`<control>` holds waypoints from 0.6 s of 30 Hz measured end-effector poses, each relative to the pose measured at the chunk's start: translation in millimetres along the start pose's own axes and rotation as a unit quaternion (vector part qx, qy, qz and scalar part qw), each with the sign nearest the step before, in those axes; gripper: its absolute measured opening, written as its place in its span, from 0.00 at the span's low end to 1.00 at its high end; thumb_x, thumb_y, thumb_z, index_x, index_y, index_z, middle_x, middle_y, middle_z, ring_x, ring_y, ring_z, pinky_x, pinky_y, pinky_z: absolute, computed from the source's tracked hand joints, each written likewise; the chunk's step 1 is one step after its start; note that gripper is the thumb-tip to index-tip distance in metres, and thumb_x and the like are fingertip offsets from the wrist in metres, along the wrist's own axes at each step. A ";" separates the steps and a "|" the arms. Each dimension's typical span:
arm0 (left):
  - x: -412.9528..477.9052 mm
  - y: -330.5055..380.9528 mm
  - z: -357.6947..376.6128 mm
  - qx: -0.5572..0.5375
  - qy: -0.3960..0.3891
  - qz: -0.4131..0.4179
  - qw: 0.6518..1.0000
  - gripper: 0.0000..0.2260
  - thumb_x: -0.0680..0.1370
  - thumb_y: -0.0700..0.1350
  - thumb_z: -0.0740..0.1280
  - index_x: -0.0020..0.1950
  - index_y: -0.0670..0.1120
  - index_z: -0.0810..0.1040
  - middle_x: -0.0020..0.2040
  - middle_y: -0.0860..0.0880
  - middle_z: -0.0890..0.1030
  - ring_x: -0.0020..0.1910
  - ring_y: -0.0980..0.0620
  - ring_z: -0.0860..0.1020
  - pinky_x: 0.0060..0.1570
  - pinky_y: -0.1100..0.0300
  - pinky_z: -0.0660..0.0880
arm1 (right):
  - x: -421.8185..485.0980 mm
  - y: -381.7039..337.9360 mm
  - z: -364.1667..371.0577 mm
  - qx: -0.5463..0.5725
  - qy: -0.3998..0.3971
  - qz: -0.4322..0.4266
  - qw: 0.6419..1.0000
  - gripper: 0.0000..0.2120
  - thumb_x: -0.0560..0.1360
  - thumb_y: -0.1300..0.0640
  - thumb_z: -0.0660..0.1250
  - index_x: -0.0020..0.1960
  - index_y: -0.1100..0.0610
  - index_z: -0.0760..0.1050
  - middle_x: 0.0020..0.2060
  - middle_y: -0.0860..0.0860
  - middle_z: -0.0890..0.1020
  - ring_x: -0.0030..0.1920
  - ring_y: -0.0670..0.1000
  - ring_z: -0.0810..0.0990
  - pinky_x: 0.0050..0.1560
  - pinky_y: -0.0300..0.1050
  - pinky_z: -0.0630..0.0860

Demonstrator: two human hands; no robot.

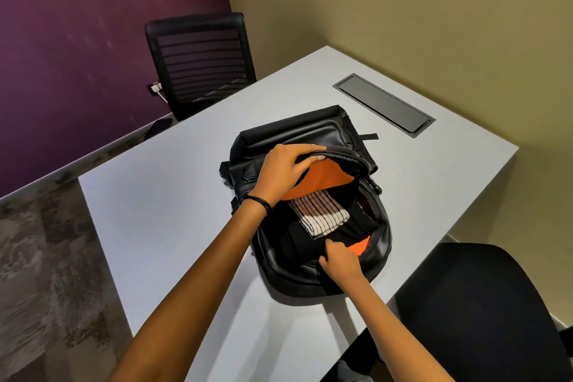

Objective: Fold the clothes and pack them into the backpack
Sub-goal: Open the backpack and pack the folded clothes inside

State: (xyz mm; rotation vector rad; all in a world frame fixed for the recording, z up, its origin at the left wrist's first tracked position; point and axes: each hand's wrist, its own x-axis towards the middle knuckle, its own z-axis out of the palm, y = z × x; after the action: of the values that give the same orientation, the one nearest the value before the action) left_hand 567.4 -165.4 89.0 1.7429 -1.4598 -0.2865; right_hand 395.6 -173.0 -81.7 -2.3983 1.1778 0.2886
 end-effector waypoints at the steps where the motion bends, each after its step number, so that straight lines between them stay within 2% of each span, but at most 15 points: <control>1: -1.1 0.4 -0.5 0.002 -0.006 -0.002 1.000 0.11 0.76 0.49 0.68 0.57 0.49 0.81 0.55 0.52 0.83 0.56 0.58 0.79 0.59 0.65 0.73 | -1.3 0.1 0.8 -0.011 -0.007 -0.007 1.000 0.08 0.78 0.55 0.60 0.46 0.59 0.65 0.46 0.57 0.77 0.50 0.60 0.78 0.40 0.47 0.67; 4: -4.9 -1.6 -0.8 -0.001 -0.016 -0.012 1.000 0.12 0.76 0.49 0.68 0.58 0.49 0.81 0.56 0.51 0.82 0.58 0.57 0.78 0.60 0.66 0.72 | -5.3 2.6 5.7 -0.015 0.006 -0.031 0.999 0.10 0.77 0.52 0.62 0.48 0.59 0.75 0.47 0.57 0.81 0.50 0.59 0.78 0.44 0.49 0.69; 7: -8.9 -1.8 0.1 -0.004 -0.019 -0.014 1.000 0.12 0.75 0.49 0.68 0.58 0.50 0.81 0.56 0.51 0.82 0.59 0.57 0.78 0.61 0.64 0.72 | -11.6 8.1 12.8 0.067 0.036 -0.048 0.996 0.09 0.76 0.53 0.64 0.47 0.57 0.80 0.44 0.53 0.83 0.48 0.56 0.79 0.45 0.46 0.68; 12: -13.1 -2.6 1.3 -0.011 -0.021 -0.012 1.000 0.12 0.75 0.49 0.69 0.58 0.50 0.81 0.56 0.51 0.82 0.58 0.56 0.78 0.61 0.64 0.72 | -28.5 20.4 0.5 0.235 -0.027 -0.094 0.967 0.05 0.74 0.57 0.68 0.42 0.56 0.81 0.37 0.44 0.79 0.44 0.47 0.79 0.46 0.40 0.71; 15: -14.4 -2.7 2.7 -0.011 -0.018 -0.013 1.000 0.12 0.75 0.49 0.69 0.58 0.49 0.81 0.55 0.50 0.83 0.58 0.55 0.78 0.61 0.59 0.73 | -31.7 24.6 -10.8 0.233 -0.075 -0.110 0.963 0.08 0.74 0.57 0.67 0.39 0.58 0.80 0.37 0.51 0.82 0.42 0.50 0.80 0.46 0.45 0.75; 18: -16.9 -0.2 4.2 -0.001 -0.037 -0.011 0.999 0.12 0.75 0.48 0.69 0.58 0.48 0.81 0.56 0.50 0.82 0.58 0.54 0.78 0.62 0.58 0.73 | -26.4 12.4 -15.5 0.174 -0.110 -0.121 0.971 0.15 0.74 0.49 0.68 0.45 0.61 0.79 0.41 0.58 0.82 0.41 0.54 0.79 0.43 0.49 0.74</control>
State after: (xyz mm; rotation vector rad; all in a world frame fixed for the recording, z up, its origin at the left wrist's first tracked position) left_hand 559.8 -152.1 80.8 1.7646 -1.4942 -0.3667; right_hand 369.5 -168.7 -61.9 -2.1105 0.7558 0.2390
